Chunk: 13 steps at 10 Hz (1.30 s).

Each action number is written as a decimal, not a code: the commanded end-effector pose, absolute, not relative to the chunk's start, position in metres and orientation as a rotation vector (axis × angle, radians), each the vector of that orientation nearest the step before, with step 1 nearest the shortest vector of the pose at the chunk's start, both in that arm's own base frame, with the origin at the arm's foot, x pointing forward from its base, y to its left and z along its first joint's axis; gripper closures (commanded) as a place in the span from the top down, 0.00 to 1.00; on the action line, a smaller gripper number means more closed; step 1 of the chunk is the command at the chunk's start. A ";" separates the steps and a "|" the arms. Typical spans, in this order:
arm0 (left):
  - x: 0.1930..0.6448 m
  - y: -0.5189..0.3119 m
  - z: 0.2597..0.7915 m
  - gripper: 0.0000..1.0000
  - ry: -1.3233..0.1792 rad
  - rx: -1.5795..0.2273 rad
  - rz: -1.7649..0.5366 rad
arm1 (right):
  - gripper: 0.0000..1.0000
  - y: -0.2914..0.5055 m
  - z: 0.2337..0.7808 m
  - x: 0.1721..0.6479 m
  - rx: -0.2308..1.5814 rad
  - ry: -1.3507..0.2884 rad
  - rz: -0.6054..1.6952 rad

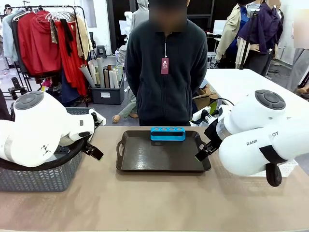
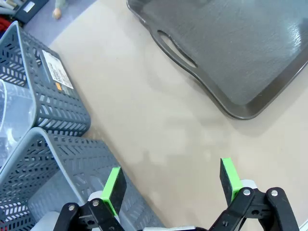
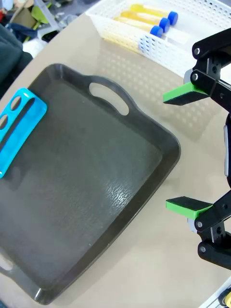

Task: Prepare the laboratory tools.
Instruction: Pick up one Small flask and place it on the Handle tray.

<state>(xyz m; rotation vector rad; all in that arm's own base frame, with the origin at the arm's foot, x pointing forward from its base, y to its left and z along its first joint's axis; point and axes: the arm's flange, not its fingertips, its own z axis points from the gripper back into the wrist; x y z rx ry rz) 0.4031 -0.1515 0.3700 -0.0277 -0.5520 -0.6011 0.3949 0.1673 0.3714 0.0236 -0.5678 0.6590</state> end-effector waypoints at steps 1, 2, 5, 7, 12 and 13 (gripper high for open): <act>0.403 -0.151 0.370 1.00 -0.552 -0.028 -0.601 | 1.00 0.167 0.371 0.395 0.024 -0.568 0.658; 0.403 -0.151 0.370 1.00 -0.552 -0.028 -0.601 | 1.00 0.167 0.371 0.395 0.024 -0.568 0.658; 0.403 -0.151 0.370 1.00 -0.552 -0.028 -0.601 | 1.00 0.167 0.371 0.395 0.024 -0.568 0.658; 0.403 -0.151 0.370 1.00 -0.552 -0.028 -0.601 | 1.00 0.167 0.371 0.395 0.024 -0.568 0.658; 0.403 -0.151 0.370 1.00 -0.552 -0.028 -0.601 | 1.00 0.167 0.371 0.395 0.024 -0.568 0.658; 0.403 -0.151 0.370 1.00 -0.552 -0.028 -0.601 | 1.00 0.167 0.371 0.395 0.024 -0.568 0.658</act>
